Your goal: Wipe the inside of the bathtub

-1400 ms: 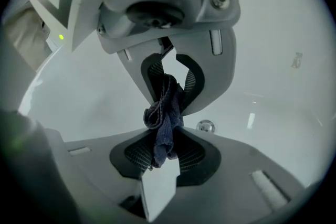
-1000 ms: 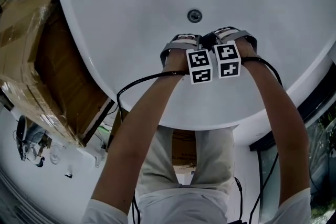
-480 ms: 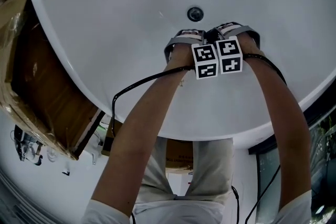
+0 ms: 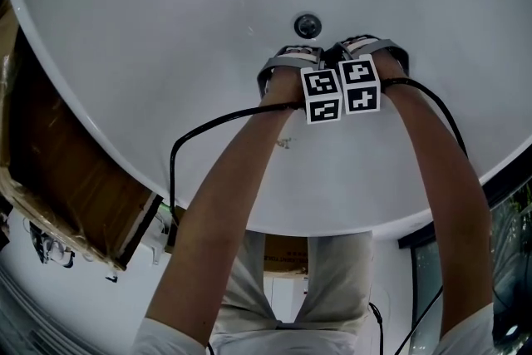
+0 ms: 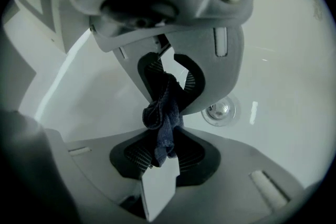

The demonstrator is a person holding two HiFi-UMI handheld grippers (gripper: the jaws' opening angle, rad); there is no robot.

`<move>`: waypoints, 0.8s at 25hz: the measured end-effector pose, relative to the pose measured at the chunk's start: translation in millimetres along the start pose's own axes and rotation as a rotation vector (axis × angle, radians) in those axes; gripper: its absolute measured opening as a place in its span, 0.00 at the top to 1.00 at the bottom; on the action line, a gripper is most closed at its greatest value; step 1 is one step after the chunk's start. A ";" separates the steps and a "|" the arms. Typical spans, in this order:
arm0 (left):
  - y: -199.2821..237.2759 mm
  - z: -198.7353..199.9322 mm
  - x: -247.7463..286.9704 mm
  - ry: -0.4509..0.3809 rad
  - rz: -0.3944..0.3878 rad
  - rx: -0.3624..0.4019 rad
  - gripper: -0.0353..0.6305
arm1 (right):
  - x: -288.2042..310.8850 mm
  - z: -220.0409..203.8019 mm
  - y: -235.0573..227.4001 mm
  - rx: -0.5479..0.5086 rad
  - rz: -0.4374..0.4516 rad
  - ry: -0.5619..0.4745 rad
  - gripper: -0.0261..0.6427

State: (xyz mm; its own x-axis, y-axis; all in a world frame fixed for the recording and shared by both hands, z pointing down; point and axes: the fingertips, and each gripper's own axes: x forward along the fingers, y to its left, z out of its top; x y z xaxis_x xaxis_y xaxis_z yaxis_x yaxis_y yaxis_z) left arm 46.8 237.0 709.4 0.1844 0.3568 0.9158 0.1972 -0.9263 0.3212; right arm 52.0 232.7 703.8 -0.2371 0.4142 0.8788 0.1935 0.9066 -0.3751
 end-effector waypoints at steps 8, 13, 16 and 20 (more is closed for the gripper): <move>-2.9 -0.9 16.1 -0.015 -0.022 -0.007 0.80 | 12.8 -4.5 1.7 0.018 -0.003 -0.025 0.81; -3.0 -0.4 16.2 -0.012 -0.030 -0.012 0.80 | 12.3 -5.2 1.7 0.039 -0.003 -0.036 0.82; -9.7 0.4 15.8 -0.011 -0.048 -0.019 0.80 | 12.4 -3.2 8.0 0.036 0.012 -0.037 0.82; -16.2 4.0 12.4 -0.027 -0.069 -0.051 0.80 | 8.8 -1.7 14.2 0.019 0.034 -0.031 0.82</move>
State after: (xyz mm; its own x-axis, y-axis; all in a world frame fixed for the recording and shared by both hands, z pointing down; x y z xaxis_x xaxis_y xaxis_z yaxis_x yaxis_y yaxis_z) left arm 49.8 256.9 714.7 0.1985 0.4229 0.8842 0.1610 -0.9040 0.3962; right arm 54.2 249.1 706.8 -0.2599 0.4466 0.8562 0.1836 0.8933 -0.4103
